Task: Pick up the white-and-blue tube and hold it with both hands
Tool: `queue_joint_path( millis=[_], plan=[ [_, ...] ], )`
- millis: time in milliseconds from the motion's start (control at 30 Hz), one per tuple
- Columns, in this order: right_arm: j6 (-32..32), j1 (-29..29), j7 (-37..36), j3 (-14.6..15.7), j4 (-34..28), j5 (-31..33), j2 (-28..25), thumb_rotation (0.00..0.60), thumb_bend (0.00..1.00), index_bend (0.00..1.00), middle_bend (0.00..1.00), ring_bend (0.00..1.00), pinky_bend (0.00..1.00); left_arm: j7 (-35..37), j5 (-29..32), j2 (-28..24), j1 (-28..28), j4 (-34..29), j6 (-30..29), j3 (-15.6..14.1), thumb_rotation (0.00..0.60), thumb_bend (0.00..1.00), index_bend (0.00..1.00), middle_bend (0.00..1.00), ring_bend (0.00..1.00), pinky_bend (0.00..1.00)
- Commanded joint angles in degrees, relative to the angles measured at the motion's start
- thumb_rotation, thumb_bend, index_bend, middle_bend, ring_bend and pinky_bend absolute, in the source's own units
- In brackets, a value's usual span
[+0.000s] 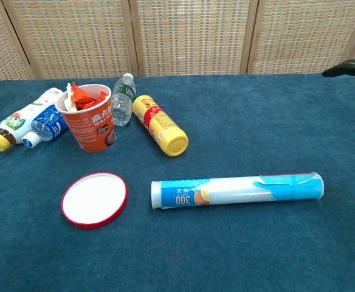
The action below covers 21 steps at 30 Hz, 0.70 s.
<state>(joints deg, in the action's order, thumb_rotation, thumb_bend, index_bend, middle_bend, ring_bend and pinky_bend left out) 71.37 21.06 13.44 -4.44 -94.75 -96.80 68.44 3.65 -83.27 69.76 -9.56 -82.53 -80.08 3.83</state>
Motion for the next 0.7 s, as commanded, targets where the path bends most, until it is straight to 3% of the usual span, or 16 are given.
queue_joint_path(
  millis=[33,400,700],
  plan=[
    [-11.89,6.90,10.80,-1.82,-4.77,4.58,4.47,0.600,0.18,0.18,0.27,0.24,0.29,-0.61,0.30,0.19,-0.17,-0.19,0.17,0.16,0.600,0.00,0.00,0.00,0.00,0.00],
    [-15.45,9.55,22.07,-1.96,1.44,11.94,15.30,0.600,0.24,0.23,0.29,0.27,0.29,-1.08,0.03,0.00,-0.18,-0.89,-0.10,0.05,0.600,0.00,0.00,0.00,0.00,0.00],
    [-15.73,10.55,25.18,-2.66,6.09,17.42,19.16,0.600,0.28,0.31,0.33,0.32,0.29,-0.28,-0.12,-0.35,-0.48,-0.96,0.33,0.01,0.600,0.00,0.00,0.00,0.00,0.00]
  ],
)
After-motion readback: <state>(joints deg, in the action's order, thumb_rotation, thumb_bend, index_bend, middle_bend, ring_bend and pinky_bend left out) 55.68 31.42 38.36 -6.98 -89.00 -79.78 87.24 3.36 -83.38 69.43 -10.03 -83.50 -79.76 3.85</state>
